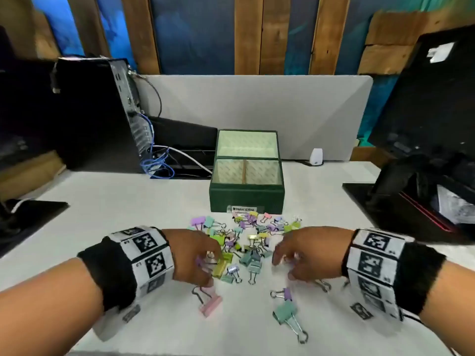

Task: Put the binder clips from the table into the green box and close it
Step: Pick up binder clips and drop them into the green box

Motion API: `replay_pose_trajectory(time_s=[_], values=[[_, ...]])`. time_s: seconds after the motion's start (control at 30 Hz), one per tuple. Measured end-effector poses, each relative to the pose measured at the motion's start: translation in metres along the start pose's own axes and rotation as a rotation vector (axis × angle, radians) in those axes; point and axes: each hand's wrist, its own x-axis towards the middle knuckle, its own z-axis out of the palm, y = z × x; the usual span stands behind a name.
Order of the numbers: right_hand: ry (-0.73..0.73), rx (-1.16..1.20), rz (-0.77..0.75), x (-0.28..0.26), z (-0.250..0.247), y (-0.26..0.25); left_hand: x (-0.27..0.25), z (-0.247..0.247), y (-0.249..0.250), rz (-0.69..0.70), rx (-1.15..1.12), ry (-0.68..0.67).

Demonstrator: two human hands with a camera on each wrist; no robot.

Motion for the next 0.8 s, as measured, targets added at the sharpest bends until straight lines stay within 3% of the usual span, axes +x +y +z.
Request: replay_pose_trajectory(time_s=[0.33,0.53,0.8], values=[[0.031,-0.161,0.045,0.051,0.013,-0.035,0.041,0.014,0.012,-0.121,0.102,0.020],[-0.034,-0.188,0.020,0.076,0.005,-0.035,0.054,0.011,0.009,-0.064,0.154,0.020],[-0.050,-0.096,0.083,0.068,0.001,-0.028,0.048,0.007,0.012,-0.060,0.150,-0.012]])
